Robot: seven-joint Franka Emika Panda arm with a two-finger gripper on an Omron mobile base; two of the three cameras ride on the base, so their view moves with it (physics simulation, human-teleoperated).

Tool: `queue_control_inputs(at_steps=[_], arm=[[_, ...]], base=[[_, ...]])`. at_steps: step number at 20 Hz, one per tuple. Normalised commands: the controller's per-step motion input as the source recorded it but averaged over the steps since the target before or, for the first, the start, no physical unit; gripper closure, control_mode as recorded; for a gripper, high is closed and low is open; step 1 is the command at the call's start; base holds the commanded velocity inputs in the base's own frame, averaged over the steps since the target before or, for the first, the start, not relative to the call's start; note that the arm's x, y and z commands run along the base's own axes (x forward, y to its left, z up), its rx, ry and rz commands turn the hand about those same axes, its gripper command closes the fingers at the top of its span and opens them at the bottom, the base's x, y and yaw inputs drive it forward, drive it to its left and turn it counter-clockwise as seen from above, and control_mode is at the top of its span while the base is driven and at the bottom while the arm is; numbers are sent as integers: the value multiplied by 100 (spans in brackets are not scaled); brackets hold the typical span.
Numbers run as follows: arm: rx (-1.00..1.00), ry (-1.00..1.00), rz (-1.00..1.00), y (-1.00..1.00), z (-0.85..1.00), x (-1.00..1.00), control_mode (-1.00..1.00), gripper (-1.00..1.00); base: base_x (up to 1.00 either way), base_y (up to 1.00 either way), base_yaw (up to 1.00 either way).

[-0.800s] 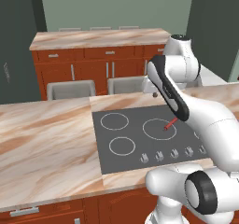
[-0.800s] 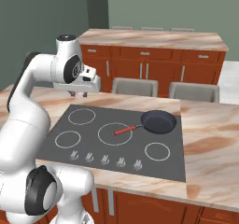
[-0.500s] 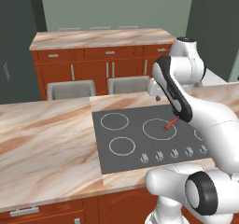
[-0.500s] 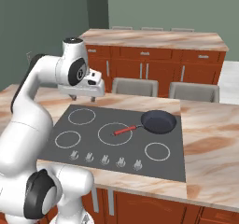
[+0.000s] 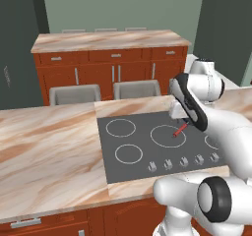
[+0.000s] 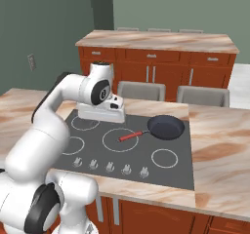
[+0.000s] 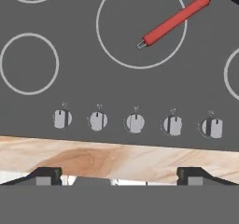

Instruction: Turn on the center burner of the stove.

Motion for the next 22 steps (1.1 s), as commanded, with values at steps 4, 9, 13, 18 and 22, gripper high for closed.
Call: queue_control_inputs(at_steps=[4, 9, 13, 18, 22], arm=[[4, 4, -1, -1, -83, 0, -100, -100], [0, 2, -3, 0, -86, 0, -100, -100], [0, 0, -5, -4, -90, 7, -100, -100], [0, 0, -5, -15, -67, 12, -100, -100], [0, 2, -3, -19, -43, 7, -100, -100]], base=[[0, 0, 0], [0, 0, 0], [0, 0, 0], [0, 0, 0], [0, 0, 0]])
